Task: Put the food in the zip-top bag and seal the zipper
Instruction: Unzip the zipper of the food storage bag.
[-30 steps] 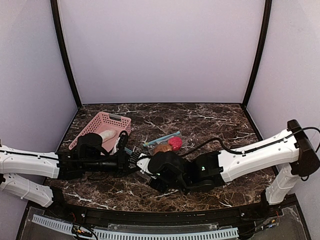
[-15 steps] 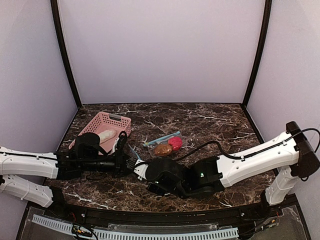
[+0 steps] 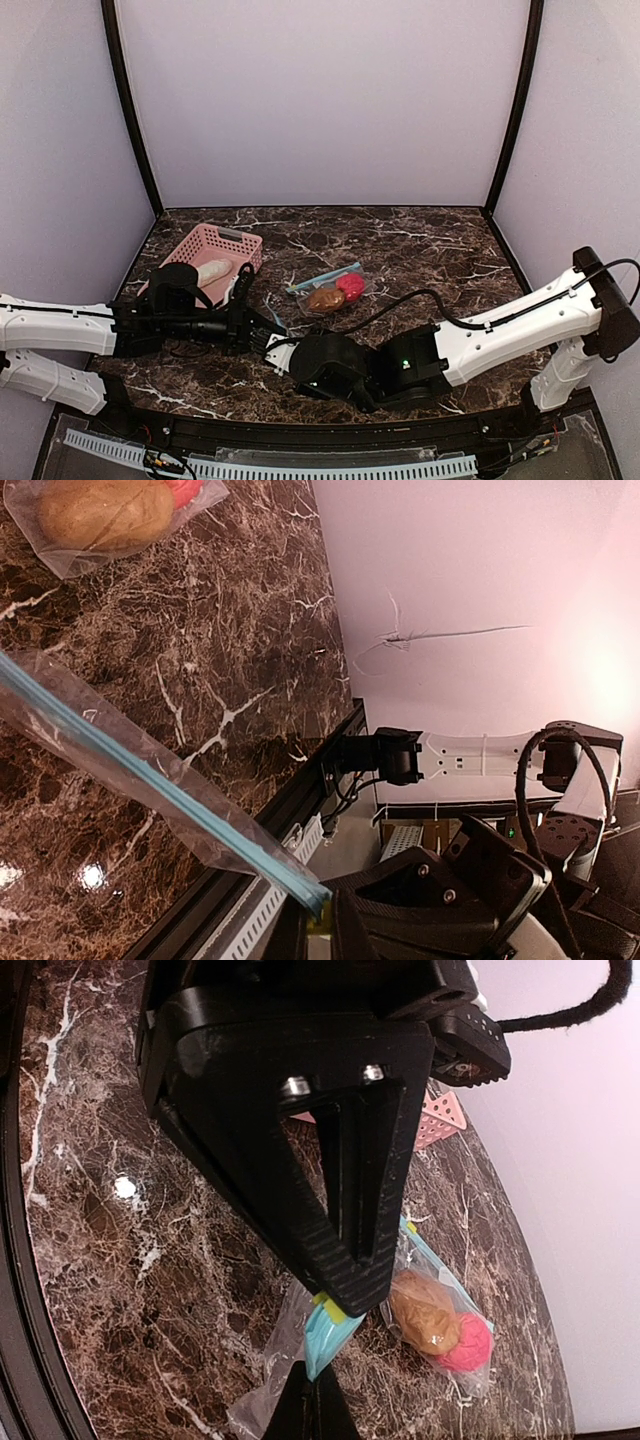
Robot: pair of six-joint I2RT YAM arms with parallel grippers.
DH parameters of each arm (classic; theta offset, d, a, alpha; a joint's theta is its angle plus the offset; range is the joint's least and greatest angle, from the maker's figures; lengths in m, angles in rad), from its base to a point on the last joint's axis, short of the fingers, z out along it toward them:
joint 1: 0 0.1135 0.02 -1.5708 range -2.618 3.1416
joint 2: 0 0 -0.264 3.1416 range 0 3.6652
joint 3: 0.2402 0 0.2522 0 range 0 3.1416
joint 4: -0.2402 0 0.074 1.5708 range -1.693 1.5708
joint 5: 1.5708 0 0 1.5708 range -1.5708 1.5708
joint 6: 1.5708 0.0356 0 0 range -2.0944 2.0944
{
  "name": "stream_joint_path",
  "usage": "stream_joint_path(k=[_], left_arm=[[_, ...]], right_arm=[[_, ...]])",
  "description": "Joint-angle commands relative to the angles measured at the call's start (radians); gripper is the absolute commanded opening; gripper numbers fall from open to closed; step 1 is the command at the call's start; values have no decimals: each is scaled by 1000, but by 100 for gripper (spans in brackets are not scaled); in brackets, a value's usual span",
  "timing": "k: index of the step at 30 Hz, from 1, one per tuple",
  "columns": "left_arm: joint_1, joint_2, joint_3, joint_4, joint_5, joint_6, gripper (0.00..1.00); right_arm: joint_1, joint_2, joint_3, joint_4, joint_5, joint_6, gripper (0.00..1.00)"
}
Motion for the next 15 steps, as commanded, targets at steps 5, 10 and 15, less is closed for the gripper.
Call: stream_joint_path(k=[5,10,15], left_arm=[[76,28,-17,-69,-91,25,1],[92,48,-14,-76,-77,39,1],[120,61,-19,-88,-64,55,1]], right_arm=[[68,-21,-11,-4,-6,-15,0],[75,-26,-11,-7,4,-14,0],[80,-34,-17,-10,10,-8,0]])
